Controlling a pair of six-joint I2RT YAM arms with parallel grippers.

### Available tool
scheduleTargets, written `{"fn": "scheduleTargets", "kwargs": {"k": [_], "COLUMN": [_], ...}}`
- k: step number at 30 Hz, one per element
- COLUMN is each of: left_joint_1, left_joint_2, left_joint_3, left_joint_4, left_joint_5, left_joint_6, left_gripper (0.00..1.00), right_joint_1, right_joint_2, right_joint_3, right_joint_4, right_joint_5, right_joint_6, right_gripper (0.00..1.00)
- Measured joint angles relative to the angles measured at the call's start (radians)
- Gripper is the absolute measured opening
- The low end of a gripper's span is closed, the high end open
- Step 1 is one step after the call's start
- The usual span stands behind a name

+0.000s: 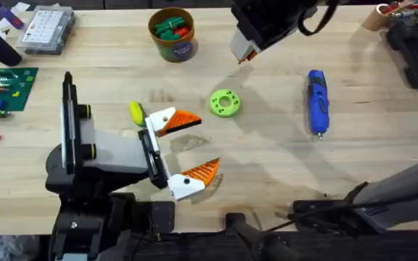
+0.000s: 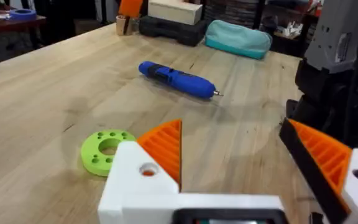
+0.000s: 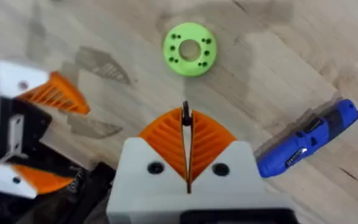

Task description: Pick up the gripper from the table and insert it into the empty holder that is missing its gripper. Then pick up a screw, insert it into the mounting hole, and use the screwdriver to tighten it. Finally, clean up the table by picking up the vegetable and placing it into the bucket.

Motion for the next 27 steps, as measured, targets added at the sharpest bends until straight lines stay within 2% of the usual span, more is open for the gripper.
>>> {"fn": "scheduleTargets", "kwargs": {"k": [17,27], "left_joint_1": [0.0,0.0], "left_joint_2": [0.0,0.0], "left_joint_3": [0.0,0.0], "left_joint_4": [0.0,0.0], "left_joint_5": [0.0,0.0], "left_joint_6": [0.0,0.0], "left_gripper": [0.987,0.987], "right_joint_1": [0.295,0.411], "right_joint_2": [-0.001,-0.001], "right_joint_3": [0.217,0.223], "right_joint_4": [-0.081,-0.072], "right_joint_5": [0.0,0.0], "right_joint_6": [-0.044,-0.054], "right_gripper": [0.003,0.003]}}
